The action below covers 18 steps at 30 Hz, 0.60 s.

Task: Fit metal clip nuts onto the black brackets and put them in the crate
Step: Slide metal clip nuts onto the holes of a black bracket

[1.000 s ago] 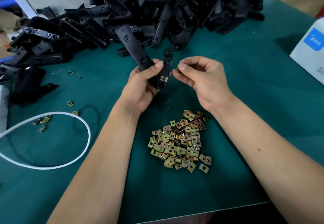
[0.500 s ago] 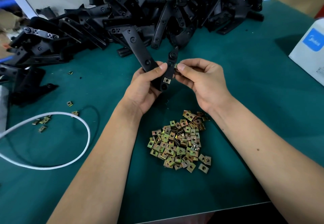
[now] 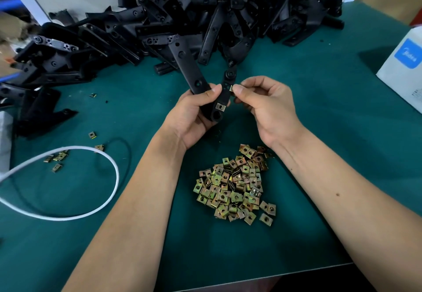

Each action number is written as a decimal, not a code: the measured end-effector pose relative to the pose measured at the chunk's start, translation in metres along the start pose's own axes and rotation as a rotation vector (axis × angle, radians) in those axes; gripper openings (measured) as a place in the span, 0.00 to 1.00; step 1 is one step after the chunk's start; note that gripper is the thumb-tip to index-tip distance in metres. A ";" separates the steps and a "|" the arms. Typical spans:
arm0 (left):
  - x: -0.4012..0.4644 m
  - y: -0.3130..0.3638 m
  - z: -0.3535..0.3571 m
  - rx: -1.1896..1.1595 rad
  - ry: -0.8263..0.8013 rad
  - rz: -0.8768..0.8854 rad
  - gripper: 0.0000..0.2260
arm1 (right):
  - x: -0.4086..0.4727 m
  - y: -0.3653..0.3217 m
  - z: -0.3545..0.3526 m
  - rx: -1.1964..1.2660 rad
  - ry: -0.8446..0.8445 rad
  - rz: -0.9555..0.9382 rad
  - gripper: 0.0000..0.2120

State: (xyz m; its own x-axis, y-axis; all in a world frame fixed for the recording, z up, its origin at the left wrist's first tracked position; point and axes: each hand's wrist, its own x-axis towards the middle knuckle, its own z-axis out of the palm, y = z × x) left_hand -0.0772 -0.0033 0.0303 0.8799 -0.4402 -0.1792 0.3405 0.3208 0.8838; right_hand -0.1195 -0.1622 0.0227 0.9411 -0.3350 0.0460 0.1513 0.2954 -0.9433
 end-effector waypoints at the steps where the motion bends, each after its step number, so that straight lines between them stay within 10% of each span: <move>1: 0.000 0.000 0.000 0.003 -0.001 -0.002 0.08 | 0.000 0.000 0.000 -0.001 0.001 -0.002 0.09; 18: 0.003 -0.003 0.008 0.097 0.068 0.026 0.09 | 0.003 0.000 -0.001 0.102 -0.041 0.134 0.09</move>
State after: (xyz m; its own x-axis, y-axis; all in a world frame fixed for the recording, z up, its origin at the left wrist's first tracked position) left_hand -0.0779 -0.0126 0.0310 0.9096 -0.3737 -0.1817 0.2866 0.2476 0.9255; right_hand -0.1170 -0.1644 0.0219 0.9661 -0.2504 -0.0627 0.0515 0.4249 -0.9038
